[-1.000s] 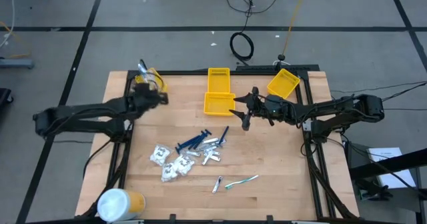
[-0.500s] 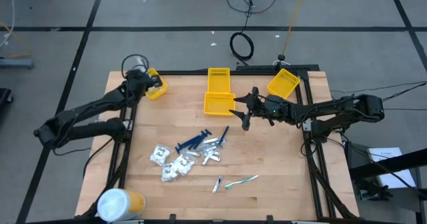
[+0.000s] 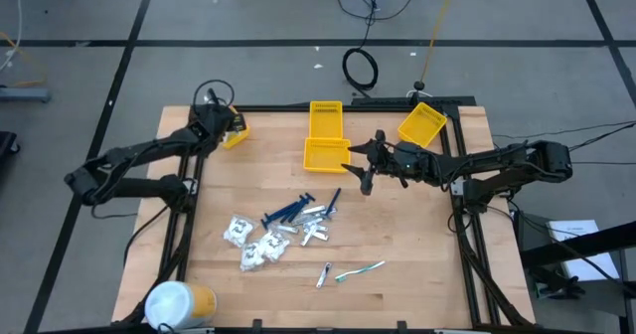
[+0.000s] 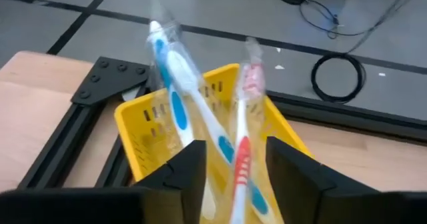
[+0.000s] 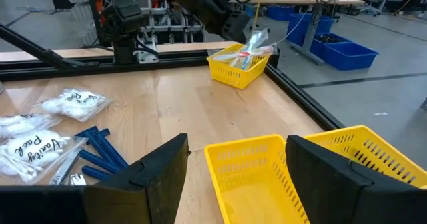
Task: Pick & Place Travel size toiletries
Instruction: Put the green toothbrush into the left yellow bin
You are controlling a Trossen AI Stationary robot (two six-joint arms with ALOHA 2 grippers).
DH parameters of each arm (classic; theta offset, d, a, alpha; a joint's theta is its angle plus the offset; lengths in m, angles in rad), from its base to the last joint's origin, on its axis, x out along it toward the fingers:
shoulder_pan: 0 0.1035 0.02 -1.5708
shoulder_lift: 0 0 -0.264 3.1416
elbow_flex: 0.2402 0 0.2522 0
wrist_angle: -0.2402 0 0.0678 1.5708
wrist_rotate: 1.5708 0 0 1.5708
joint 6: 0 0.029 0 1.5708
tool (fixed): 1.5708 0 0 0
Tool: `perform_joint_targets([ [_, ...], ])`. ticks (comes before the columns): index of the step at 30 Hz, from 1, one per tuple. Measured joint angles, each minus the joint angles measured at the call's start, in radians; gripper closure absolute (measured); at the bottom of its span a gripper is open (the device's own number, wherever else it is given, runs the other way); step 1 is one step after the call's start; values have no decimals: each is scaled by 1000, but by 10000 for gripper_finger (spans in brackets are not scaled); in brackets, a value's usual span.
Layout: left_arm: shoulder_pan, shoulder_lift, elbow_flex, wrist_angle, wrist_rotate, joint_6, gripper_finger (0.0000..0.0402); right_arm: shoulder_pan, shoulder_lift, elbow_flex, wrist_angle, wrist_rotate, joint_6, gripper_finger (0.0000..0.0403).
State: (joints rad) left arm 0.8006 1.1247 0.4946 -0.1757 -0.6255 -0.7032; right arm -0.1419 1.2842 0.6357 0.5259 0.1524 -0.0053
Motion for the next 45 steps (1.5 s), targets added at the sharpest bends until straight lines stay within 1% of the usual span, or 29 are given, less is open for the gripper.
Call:
perform_joint_targets([
  [3, -35, -38, 0, 15, 8, 55, 225, 0, 0, 0, -6, 0, -1, 165],
  [5, -66, -80, 0, 29, 52, 111, 217, 2, 0, 0, -20, -10, -1, 165],
  [7, -103, -128, 0, 61, 111, 167, 211, 9, 0, 0, -51, -72, -7, 165],
  [10, -166, -199, 0, 114, 203, 267, 209, 49, 0, 0, -94, -178, -14, 165],
  [12, -211, -238, 0, 150, 256, 333, 211, 99, -1, 0, -147, -182, -9, 165],
  [15, -269, -272, 0, 213, 327, 409, 215, 193, 0, 0, -226, -150, 34, 165],
  [19, -323, -277, 0, 277, 397, 465, 212, 353, 9, 0, -294, -123, 113, 165],
  [22, -350, -276, 0, 290, 416, 460, 208, 484, 25, 0, -333, -119, 131, 165],
  [25, -374, -276, 0, 286, 417, 433, 210, 607, 60, 1, -327, -26, 188, 165],
  [27, -389, -276, 0, 285, 417, 422, 213, 666, 101, 1, -330, 28, 229, 165],
  [28, -395, -276, 0, 286, 418, 421, 214, 686, 124, 1, -328, 39, 258, 165],
  [30, -404, -276, 0, 285, 419, 421, 215, 715, 181, 1, -302, 58, 318, 165],
  [33, -405, -276, 0, 285, 419, 412, 212, 747, 280, 0, -260, 57, 376, 165],
  [36, -404, -276, 0, 284, 418, 380, 211, 773, 368, 13, -198, 55, 388, 166],
  [38, -404, -276, 0, 284, 419, 372, 211, 785, 411, 31, -202, 55, 387, 170],
  [40, -404, -276, 0, 284, 419, 370, 210, 788, 433, 44, -213, 63, 385, 182],
  [42, -404, -276, 0, 284, 418, 379, 210, 786, 441, 44, -218, 65, 383, 203],
  [45, -404, -276, 0, 285, 415, 391, 210, 781, 435, 45, -245, 71, 368, 249],
])
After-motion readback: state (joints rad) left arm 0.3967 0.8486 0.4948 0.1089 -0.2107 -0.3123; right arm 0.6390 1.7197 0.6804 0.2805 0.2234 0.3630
